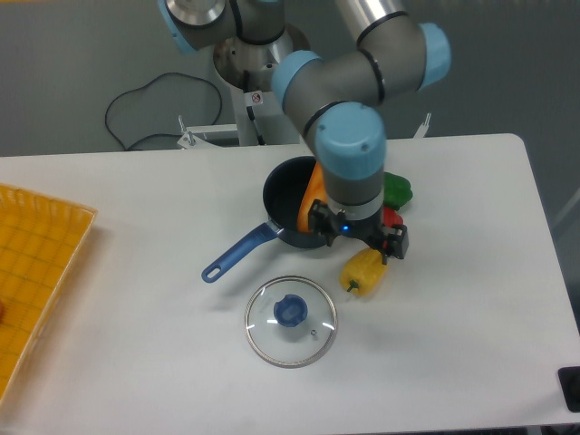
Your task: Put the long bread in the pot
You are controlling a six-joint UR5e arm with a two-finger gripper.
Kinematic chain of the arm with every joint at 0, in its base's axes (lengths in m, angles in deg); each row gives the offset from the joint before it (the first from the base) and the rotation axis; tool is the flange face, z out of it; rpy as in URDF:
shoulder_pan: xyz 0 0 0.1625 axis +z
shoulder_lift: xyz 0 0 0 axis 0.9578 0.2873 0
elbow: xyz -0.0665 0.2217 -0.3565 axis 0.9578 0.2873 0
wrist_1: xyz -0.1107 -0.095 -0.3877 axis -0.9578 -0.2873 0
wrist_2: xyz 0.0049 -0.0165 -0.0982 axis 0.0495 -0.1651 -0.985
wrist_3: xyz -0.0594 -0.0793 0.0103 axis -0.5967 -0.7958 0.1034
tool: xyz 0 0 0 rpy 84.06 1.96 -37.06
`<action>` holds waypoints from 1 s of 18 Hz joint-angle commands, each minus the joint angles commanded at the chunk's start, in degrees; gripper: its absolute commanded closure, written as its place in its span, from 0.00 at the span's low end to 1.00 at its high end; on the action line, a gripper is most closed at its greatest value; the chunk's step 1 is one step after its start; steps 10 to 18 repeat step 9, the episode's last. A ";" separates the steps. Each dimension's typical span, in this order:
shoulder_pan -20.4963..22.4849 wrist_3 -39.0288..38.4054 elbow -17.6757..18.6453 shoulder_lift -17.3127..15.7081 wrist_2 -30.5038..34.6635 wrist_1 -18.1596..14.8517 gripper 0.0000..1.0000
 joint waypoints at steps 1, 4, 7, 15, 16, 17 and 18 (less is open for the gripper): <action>0.26 0.01 -0.17 -0.09 -0.96 -0.44 0.00; 0.70 0.44 -0.35 -0.09 -2.20 -0.97 0.00; 0.44 0.89 -0.53 -0.09 -1.85 -0.97 0.00; 0.27 0.80 -0.53 -0.09 -1.41 -0.97 0.00; 0.27 0.80 -0.53 -0.09 -1.41 -0.97 0.00; 0.27 0.80 -0.53 -0.09 -1.41 -0.97 0.00; 0.27 0.80 -0.53 -0.09 -1.41 -0.97 0.00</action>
